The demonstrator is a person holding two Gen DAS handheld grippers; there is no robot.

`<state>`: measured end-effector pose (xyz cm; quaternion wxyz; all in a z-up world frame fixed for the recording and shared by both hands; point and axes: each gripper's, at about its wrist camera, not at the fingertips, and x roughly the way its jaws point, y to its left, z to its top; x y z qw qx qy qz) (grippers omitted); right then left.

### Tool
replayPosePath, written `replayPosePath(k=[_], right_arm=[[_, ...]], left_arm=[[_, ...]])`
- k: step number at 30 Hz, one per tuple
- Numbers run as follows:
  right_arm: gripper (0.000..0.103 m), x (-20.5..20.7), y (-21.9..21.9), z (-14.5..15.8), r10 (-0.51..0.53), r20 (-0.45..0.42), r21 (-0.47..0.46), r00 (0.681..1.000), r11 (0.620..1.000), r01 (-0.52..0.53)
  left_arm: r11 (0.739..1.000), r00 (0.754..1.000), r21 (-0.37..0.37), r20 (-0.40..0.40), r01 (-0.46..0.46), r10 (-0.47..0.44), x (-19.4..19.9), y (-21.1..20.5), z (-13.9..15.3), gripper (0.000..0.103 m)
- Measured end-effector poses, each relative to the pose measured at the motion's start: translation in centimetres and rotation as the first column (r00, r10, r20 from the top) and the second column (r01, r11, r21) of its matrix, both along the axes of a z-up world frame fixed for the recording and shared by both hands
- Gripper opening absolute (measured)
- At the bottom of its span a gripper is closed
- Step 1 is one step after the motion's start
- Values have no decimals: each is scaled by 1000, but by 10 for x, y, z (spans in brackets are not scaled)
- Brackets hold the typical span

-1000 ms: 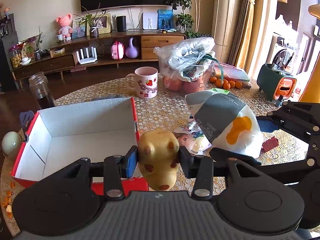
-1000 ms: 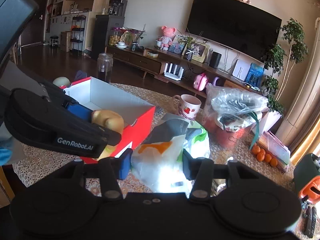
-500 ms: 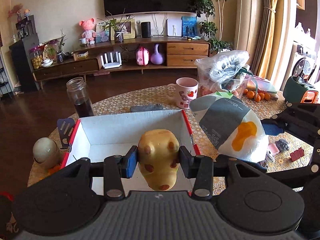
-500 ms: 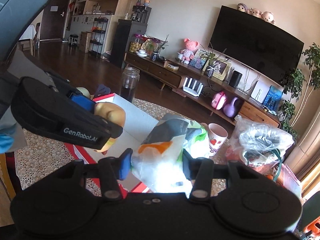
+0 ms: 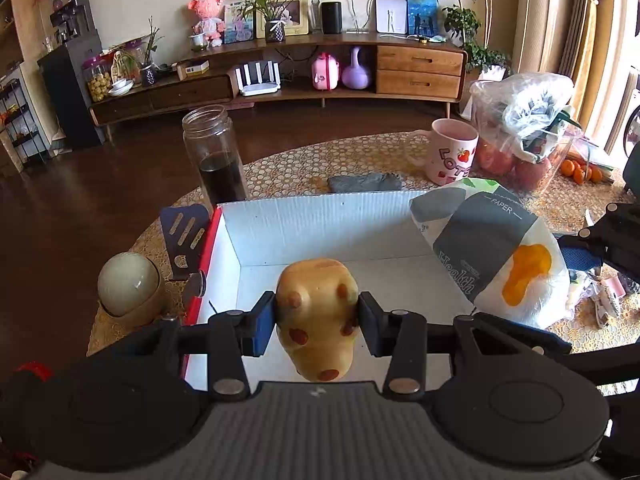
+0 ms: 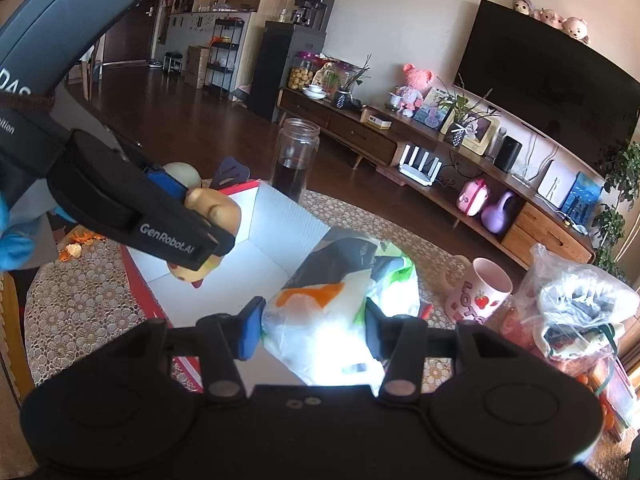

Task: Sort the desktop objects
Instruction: 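Carry yellow pig with left tool while right tool carries white bag into red box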

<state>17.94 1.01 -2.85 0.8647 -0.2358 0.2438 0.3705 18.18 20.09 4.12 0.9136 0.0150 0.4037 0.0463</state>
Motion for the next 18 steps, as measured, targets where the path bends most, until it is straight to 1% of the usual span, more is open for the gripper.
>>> replayPosePath(k=[2, 5, 12, 16, 18], right_arm=[[49, 7, 8, -6, 21, -21, -8, 1000, 1000, -21], [49, 16, 17, -16, 32, -24, -24, 999, 999, -32], [49, 42, 35, -37, 45, -121, -47, 992, 998, -51], [49, 54, 40, -48, 36, -173, -64, 984, 997, -48], [49, 58, 43, -54, 39, -190, -80, 981, 995, -55]], left_arm=[[1000, 1000, 8, -25, 2, -1, 10, 6, -6, 43], [999, 998, 33, -60, 3, -1, 24, 12, -15, 43], [999, 990, 36, -138, 19, -14, 56, 19, -41, 43], [997, 985, 60, -168, 37, -27, 68, 17, -57, 43], [997, 982, 60, -188, 40, -28, 74, 17, -64, 43]])
